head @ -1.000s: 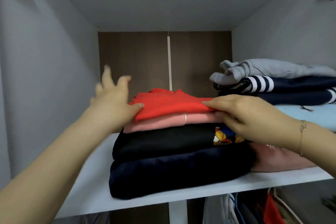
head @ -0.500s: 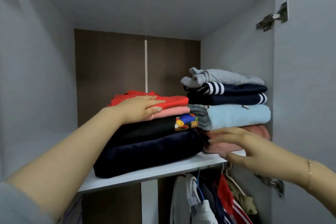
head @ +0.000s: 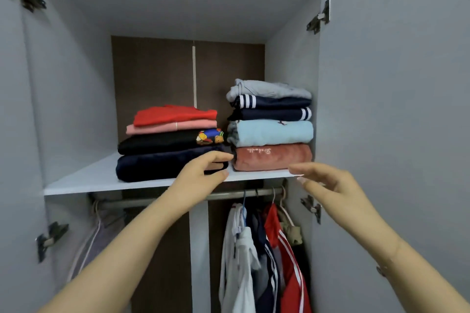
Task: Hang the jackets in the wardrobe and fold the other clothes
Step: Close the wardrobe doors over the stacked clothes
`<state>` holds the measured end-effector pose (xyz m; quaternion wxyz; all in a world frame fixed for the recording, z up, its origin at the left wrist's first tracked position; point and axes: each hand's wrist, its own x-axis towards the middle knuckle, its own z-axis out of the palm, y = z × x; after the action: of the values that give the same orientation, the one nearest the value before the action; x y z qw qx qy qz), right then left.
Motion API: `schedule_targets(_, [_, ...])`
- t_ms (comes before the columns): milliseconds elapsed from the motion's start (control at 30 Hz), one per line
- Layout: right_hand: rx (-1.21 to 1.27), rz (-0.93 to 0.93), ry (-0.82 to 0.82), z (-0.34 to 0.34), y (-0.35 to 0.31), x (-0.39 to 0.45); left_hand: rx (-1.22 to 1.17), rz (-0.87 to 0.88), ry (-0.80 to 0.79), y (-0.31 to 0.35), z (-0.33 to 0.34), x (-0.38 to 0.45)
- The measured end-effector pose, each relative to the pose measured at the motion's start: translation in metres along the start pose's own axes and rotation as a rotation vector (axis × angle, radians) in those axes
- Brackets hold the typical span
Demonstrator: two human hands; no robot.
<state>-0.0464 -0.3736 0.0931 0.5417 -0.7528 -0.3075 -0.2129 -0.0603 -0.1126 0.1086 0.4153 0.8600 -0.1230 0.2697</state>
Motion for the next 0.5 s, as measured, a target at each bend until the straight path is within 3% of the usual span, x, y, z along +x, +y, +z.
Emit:
schedule_targets(67, [0.003,-0.010,0.012,-0.024,-0.003,-0.031,-0.071,-0.046,0.019,0.035,0.032,-0.026])
schedule_targets(200, [-0.216,-0.175,0.038,-0.076,-0.002,-0.111,-0.263,-0.105,-0.002,0.096,0.097,-0.080])
schedule_targets(400, [-0.169,-0.215,0.136,-0.132,-0.009,-0.175,-0.357,-0.195,-0.017,0.149,0.156,-0.127])
schedule_targets(500, [-0.141,-0.160,0.329,-0.149,0.004,-0.189,-0.387,-0.240,-0.026,0.160,0.174,-0.149])
